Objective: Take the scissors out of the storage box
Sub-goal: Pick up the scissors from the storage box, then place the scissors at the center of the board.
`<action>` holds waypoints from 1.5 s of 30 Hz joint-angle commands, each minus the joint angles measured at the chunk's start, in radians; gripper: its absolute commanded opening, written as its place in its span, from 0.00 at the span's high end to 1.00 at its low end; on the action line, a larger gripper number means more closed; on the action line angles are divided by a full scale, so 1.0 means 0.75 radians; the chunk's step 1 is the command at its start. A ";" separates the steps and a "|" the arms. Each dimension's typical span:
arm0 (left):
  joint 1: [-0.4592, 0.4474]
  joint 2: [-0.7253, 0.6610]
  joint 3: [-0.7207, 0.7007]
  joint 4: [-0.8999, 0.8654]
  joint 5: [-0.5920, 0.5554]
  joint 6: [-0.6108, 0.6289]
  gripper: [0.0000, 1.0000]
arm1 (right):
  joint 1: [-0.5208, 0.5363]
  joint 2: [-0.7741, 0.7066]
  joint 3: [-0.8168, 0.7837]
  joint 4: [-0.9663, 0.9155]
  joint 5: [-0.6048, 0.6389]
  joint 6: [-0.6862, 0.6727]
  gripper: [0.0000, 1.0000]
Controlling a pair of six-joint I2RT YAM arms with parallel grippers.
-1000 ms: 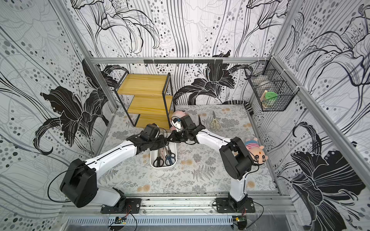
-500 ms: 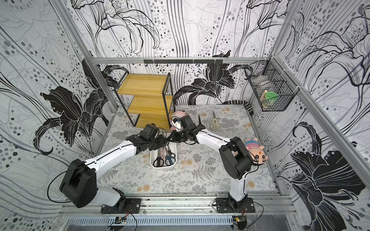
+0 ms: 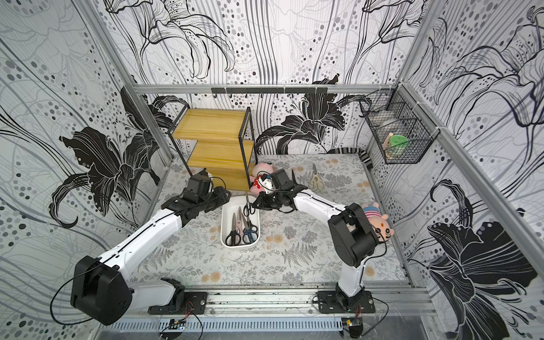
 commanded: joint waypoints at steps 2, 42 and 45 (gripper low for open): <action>0.003 0.034 0.001 0.087 0.027 0.046 0.56 | -0.159 -0.211 -0.104 -0.175 0.064 -0.075 1.00; 0.004 0.108 -0.049 0.184 0.223 0.150 0.59 | -0.928 0.211 0.030 -0.755 0.110 -0.687 0.98; 0.003 0.101 -0.050 0.171 0.231 0.165 0.59 | -0.927 0.260 0.048 -0.769 0.179 -0.682 0.95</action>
